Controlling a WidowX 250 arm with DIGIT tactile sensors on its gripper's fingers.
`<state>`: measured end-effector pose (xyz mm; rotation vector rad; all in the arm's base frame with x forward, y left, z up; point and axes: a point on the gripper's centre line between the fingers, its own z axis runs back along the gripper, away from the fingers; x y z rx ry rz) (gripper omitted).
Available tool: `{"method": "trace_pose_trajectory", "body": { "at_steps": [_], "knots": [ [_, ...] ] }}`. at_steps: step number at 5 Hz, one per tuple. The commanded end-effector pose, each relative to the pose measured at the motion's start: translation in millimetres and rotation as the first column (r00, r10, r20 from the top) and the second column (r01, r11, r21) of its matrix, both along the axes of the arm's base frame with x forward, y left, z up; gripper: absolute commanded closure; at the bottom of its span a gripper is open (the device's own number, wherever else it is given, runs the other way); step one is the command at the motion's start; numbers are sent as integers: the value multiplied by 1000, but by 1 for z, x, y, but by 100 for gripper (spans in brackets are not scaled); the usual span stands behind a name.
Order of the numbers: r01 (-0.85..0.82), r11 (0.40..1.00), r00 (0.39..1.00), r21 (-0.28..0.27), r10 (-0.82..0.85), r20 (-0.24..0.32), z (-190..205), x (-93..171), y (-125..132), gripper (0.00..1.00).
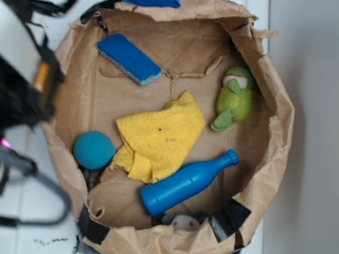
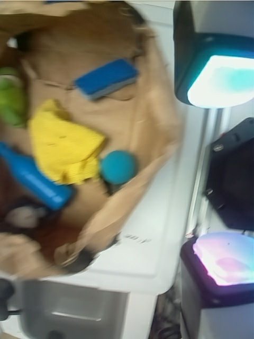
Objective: Grab the blue sponge.
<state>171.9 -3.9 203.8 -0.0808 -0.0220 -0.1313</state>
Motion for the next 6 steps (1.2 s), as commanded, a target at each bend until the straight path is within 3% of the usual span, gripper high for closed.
{"method": "trace_pose_trajectory", "body": {
  "at_steps": [1,4,5,6],
  "knots": [
    [-30,1000,999,8,30,23,11,28,-3,0],
    [-30,1000,999,8,30,23,11,28,-3,0],
    [12,999,1000,43,-12,1,-10,66,13,0],
    [20,999,1000,42,-20,9,-20,110,23,0]
  ]
}}
